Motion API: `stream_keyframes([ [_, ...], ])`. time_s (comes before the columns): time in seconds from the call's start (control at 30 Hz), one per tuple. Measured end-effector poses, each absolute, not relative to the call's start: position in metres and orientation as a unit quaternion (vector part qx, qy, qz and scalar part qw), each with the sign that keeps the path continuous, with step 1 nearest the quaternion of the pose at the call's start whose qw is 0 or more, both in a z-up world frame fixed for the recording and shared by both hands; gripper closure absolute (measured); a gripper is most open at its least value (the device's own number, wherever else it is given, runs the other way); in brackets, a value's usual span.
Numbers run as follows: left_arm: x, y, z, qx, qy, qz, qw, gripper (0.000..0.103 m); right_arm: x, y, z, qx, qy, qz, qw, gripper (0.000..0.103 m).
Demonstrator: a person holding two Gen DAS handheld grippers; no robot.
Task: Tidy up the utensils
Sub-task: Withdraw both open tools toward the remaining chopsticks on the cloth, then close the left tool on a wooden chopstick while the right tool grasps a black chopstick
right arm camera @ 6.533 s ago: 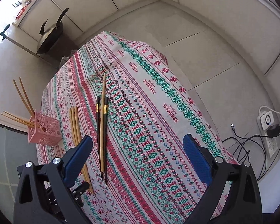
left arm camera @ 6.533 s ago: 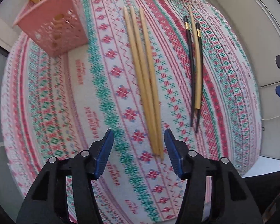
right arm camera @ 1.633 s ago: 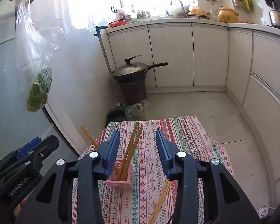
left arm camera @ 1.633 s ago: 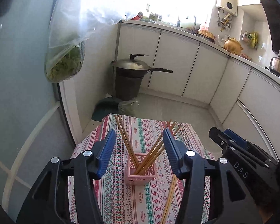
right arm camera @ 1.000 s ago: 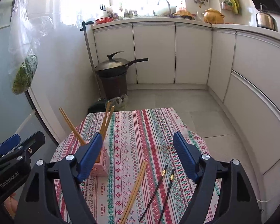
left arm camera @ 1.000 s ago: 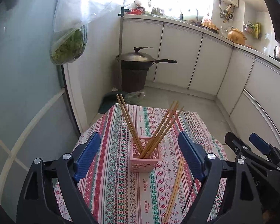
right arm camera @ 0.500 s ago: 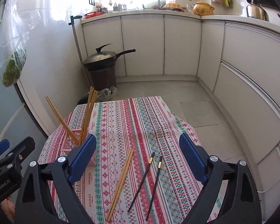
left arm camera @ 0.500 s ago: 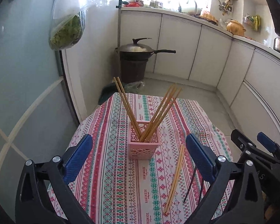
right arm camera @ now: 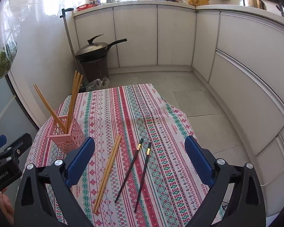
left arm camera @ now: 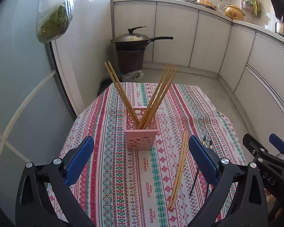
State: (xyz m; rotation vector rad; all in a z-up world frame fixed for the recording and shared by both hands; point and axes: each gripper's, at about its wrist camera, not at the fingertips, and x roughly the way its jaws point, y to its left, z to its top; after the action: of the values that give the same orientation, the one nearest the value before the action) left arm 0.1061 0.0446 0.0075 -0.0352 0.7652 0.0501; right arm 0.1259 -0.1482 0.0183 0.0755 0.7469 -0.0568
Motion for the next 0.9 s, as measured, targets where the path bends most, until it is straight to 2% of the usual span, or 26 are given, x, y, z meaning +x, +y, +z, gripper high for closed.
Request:
stream_keyframes([
  [0.23,0.113,0.021,-0.031,0.003,0.452,-0.033,0.891,0.007,0.117,-0.165,-0.003,0.048,0.401,-0.034,0.914,0.008],
  [0.43,0.118,-0.003,-0.093,0.053,0.558,-0.076,0.824,0.007,0.108,-0.187,-0.03,0.075,0.452,-0.043,0.888,0.008],
  [0.57,0.121,0.001,-0.13,0.043,0.617,-0.08,0.782,0.007,0.102,-0.207,-0.047,0.113,0.482,-0.05,0.868,0.008],
  [0.77,0.123,0.012,-0.153,0.048,0.639,-0.053,0.766,0.009,0.103,-0.224,-0.058,0.161,0.507,-0.044,0.845,0.008],
  [0.9,0.123,0.015,-0.166,0.06,0.652,-0.044,0.754,0.018,0.104,-0.225,-0.061,0.176,0.518,-0.034,0.836,0.008],
])
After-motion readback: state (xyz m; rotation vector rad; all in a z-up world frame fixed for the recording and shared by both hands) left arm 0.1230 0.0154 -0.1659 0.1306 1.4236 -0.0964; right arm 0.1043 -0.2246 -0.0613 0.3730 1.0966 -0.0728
